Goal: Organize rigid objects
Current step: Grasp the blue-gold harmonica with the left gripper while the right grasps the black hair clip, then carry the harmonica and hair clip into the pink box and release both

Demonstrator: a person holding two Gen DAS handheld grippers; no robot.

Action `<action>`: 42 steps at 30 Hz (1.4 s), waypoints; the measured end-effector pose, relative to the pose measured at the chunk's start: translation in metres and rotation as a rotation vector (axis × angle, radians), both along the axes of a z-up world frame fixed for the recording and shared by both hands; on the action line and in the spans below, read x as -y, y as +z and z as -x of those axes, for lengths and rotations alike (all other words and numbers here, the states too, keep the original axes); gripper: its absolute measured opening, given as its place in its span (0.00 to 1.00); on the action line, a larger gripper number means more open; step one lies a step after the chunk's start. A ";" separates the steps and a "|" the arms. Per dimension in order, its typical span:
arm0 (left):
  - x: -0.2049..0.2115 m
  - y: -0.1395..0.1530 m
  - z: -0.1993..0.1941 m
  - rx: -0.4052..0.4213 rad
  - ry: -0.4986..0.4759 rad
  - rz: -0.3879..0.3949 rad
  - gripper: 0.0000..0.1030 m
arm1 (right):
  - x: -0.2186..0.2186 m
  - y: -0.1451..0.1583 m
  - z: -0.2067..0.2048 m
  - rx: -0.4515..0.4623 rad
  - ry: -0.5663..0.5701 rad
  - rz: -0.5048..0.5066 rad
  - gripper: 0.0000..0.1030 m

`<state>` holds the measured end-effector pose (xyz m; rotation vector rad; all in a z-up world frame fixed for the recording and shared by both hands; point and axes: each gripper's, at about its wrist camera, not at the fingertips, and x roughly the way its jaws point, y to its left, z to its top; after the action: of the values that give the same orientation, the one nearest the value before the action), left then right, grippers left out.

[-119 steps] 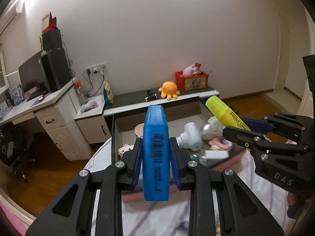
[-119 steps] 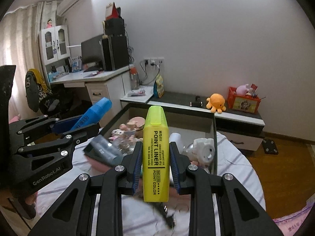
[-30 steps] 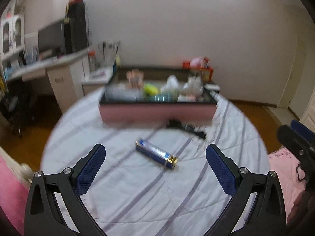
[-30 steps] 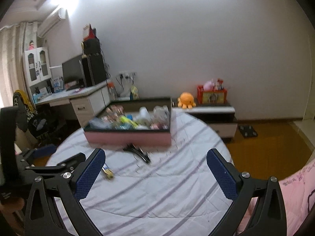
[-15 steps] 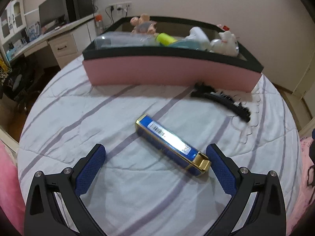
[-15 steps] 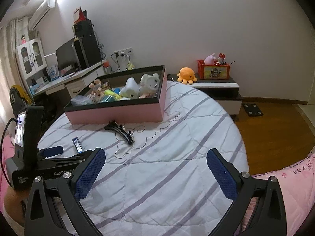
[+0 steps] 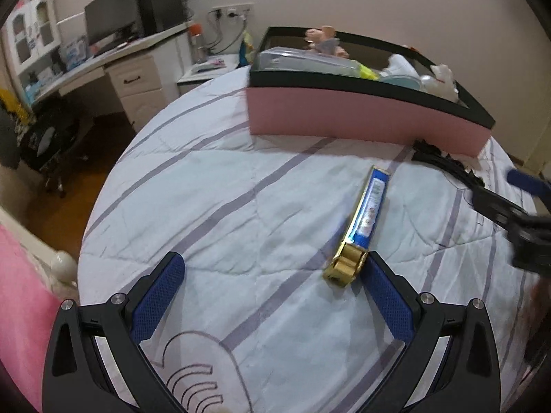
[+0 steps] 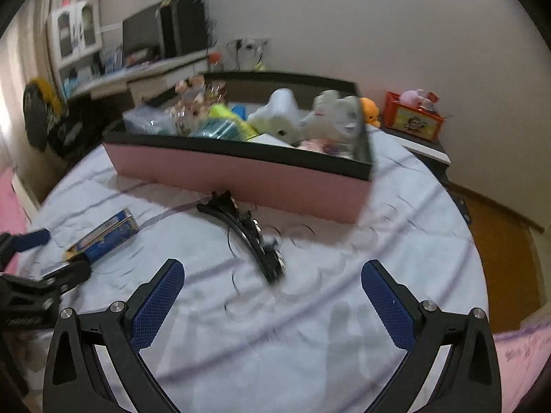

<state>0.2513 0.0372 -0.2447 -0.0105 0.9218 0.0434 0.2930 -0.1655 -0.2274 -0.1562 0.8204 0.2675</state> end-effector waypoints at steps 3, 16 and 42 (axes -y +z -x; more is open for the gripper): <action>0.007 0.000 -0.009 0.000 -0.046 -0.008 1.00 | -0.011 -0.007 -0.019 -0.034 0.031 0.044 1.00; 0.027 0.001 -0.026 0.009 -0.181 0.008 0.94 | -0.004 -0.011 -0.016 -0.088 0.106 -0.014 0.19; 0.050 0.007 -0.021 0.054 -0.298 0.021 0.15 | 0.001 -0.014 0.005 -0.063 0.013 -0.027 0.18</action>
<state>0.2721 -0.0125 -0.2374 0.1058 0.8616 -0.2416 0.2881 -0.1662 -0.2418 -0.1285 0.8785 0.2971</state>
